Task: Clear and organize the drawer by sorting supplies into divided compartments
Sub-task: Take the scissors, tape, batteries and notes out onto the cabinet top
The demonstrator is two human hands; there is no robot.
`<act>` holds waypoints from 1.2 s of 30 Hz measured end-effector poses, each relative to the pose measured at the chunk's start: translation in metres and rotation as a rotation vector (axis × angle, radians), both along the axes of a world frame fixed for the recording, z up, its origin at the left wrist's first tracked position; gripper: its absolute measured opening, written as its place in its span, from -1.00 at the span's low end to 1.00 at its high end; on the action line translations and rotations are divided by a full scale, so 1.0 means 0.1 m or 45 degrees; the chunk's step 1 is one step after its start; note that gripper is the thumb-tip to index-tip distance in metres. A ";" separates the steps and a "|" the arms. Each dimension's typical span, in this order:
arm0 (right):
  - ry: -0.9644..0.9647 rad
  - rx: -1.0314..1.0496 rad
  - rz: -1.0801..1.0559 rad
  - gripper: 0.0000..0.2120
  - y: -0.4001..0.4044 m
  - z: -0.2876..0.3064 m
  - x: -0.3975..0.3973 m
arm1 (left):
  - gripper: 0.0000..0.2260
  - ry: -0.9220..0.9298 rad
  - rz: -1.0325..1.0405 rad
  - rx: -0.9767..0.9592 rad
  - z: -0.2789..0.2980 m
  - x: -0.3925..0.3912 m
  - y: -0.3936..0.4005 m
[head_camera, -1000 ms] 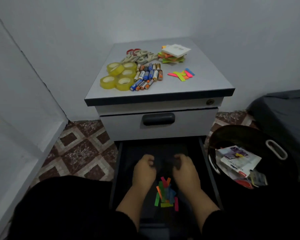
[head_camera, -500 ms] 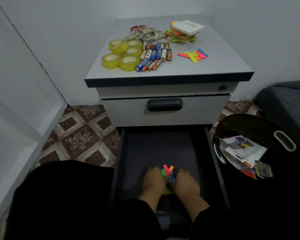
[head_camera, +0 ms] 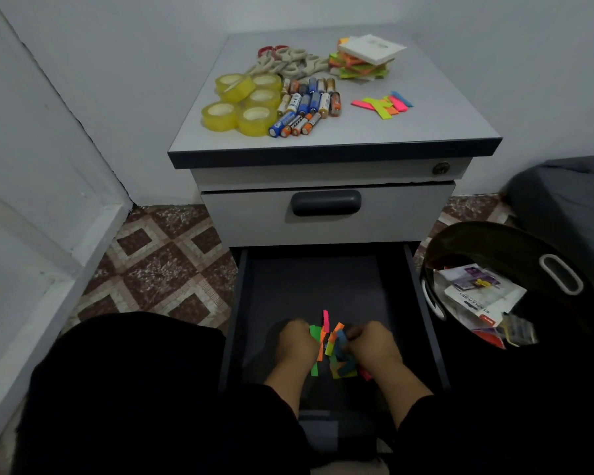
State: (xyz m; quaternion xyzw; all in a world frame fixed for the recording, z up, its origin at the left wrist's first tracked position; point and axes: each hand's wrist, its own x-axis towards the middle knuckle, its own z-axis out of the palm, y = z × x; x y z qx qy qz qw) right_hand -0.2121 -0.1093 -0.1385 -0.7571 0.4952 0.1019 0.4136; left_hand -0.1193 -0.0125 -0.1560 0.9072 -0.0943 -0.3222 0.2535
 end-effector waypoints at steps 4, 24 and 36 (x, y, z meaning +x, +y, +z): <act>-0.023 -0.021 -0.008 -0.85 -0.03 0.07 -0.02 | -0.90 0.012 0.008 -0.002 0.07 0.02 0.04; 0.337 -0.361 0.464 -0.74 0.15 -0.06 -0.14 | -0.83 -0.228 -0.415 0.389 0.08 -0.19 0.10; 0.329 -0.279 0.442 -0.78 0.13 0.06 -0.15 | -0.87 -0.094 -0.226 0.264 0.08 -0.15 0.15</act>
